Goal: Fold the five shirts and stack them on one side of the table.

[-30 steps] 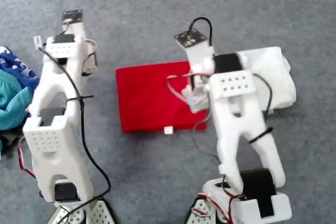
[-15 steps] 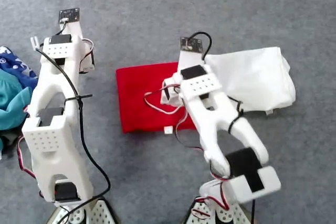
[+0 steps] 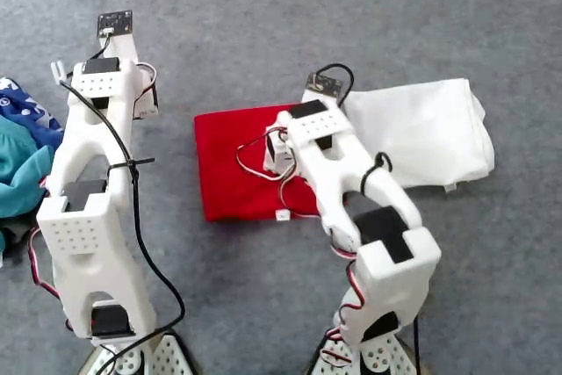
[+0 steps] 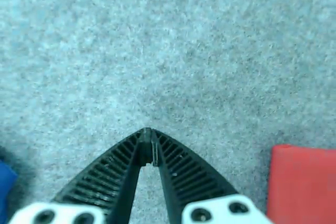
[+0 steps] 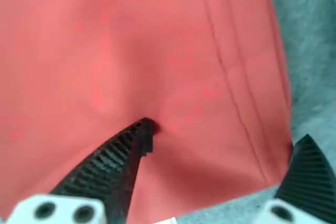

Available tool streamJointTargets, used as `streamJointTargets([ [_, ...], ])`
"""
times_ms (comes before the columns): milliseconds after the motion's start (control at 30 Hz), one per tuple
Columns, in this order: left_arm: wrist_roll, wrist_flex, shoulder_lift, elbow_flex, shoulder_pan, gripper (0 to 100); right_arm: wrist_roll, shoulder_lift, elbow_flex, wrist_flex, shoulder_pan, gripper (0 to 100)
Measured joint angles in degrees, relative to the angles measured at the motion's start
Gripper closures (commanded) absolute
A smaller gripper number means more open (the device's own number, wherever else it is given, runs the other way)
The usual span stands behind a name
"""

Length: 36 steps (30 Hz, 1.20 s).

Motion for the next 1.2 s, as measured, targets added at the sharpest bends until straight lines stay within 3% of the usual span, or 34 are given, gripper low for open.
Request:
streamJointTargets([
  [167, 0.0, 0.0, 0.0, 0.0, 0.0, 97, -0.1, 1.9, -1.7, 0.6, 0.0, 63.4],
  [367, 0.0, 0.0, 0.0, 0.0, 0.0, 97, 0.7, 2.5, -2.8, 1.8, 0.0, 91.7],
  [433, 0.0, 0.0, 0.0, 0.0, 0.0, 97, 1.9, 2.7, -3.1, 1.9, 0.1, 97.2],
  [867, 0.0, 0.0, 0.0, 0.0, 0.0, 97, 5.0, 3.9, -10.5, 10.3, 0.2, 98.3],
  [1200, 0.0, 0.0, 0.0, 0.0, -0.1, 97, 22.2, 3.9, -29.7, 17.5, 3.8, 98.3],
])
